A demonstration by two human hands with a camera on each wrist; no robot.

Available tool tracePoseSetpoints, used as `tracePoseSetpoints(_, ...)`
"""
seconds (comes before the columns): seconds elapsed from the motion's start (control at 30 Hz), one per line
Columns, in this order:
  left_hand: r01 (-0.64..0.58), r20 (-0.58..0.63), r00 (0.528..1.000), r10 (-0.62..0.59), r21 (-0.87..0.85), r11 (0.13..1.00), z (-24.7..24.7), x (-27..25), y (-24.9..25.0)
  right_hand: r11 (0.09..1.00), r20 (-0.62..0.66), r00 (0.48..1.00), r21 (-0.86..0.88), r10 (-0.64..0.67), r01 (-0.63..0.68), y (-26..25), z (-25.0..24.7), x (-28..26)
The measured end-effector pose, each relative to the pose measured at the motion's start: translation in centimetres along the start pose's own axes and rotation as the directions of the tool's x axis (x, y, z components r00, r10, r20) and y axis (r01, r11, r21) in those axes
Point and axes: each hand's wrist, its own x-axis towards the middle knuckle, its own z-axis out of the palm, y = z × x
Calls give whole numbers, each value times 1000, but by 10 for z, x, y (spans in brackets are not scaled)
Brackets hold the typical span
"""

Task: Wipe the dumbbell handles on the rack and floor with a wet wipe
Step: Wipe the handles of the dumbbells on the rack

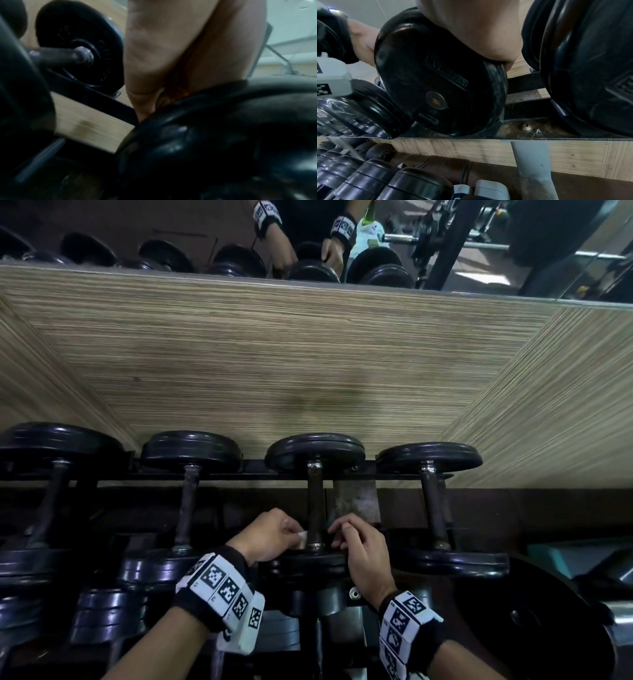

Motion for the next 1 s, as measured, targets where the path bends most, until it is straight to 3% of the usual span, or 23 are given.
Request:
tracePoseSetpoints(0.13,1,84,996,4,-59,998,3,-1,8,1000,-9,1000,4,-14,14,-1,0,-1)
tracePoseSetpoints(0.3,4,-58,998,3,125,992,2,-4,11,1000,6,999,1,-31,31,-1,-1,-1)
tracePoseSetpoints(0.57,46,0,999,-46,-85,995,3,-9,11,999,8,999,7,-45,45,2,-1,0)
tracePoseSetpoints(0.63,69,-42,997,-71,-58,996,6,-9,14,999,11,999,8,-46,45,1,-2,0)
tracePoseSetpoints(0.73,78,-122,990,-64,113,991,4,-18,20,999,24,998,9,-50,50,1,-2,0)
tracePoseSetpoints(0.9,51,-173,985,-19,179,983,5,-35,31,999,148,989,-21,29,-26,0,-9,5)
tracePoseSetpoints(1.0,-18,-247,968,47,116,993,9,-43,33,999,291,956,-25,49,-43,-3,-17,13)
